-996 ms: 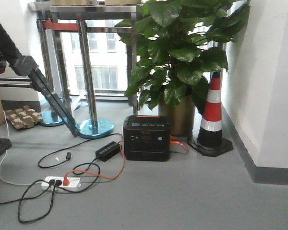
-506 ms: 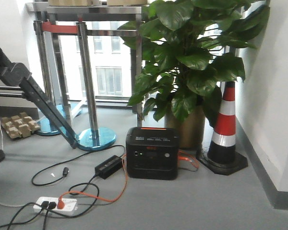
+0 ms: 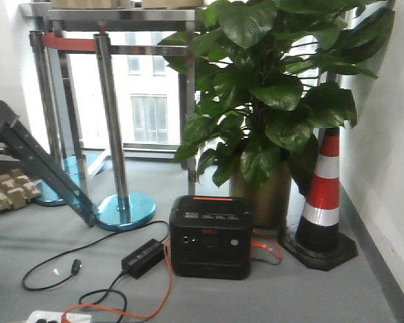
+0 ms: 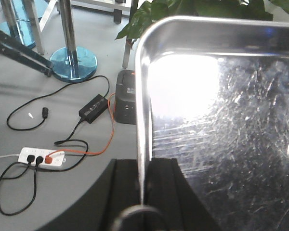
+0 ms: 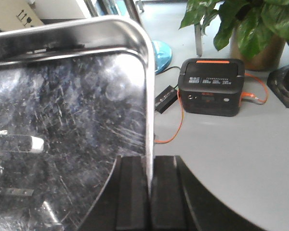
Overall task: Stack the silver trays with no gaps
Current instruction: 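Turn and drive the base toward the other rack with the tray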
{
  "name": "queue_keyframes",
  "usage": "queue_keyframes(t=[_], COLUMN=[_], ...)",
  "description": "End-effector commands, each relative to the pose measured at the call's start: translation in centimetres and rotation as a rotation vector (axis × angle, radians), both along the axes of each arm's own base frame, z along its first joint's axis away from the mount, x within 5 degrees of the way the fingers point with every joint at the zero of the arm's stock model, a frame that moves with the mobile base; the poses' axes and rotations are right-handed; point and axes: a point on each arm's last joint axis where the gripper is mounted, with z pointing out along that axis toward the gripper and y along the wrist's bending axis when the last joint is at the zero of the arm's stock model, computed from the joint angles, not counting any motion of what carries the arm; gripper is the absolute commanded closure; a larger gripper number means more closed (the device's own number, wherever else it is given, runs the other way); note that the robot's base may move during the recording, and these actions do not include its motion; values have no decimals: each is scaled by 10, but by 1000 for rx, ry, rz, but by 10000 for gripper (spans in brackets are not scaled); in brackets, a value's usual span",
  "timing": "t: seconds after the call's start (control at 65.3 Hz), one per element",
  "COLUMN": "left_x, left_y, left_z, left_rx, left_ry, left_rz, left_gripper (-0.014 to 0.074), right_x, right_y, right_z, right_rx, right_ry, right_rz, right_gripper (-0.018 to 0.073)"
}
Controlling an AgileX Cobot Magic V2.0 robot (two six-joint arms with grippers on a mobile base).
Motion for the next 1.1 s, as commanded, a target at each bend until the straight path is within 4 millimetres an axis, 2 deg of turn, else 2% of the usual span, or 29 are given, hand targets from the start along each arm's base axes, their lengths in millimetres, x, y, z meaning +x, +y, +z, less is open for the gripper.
queue_keyframes(t=[0.0,1.088], left_x=[-3,-2], left_y=[6,9], left_z=[8,9], left_rx=[28,60], left_ry=[-44,-66], left_rz=[18,34], left_gripper=[612,612], right_x=[-1,-1], right_y=[-5,-5], right_z=[8,8], right_rx=[-11,-11], right_ry=[-58,-58], right_rz=[-8,-8], right_gripper=[636,636])
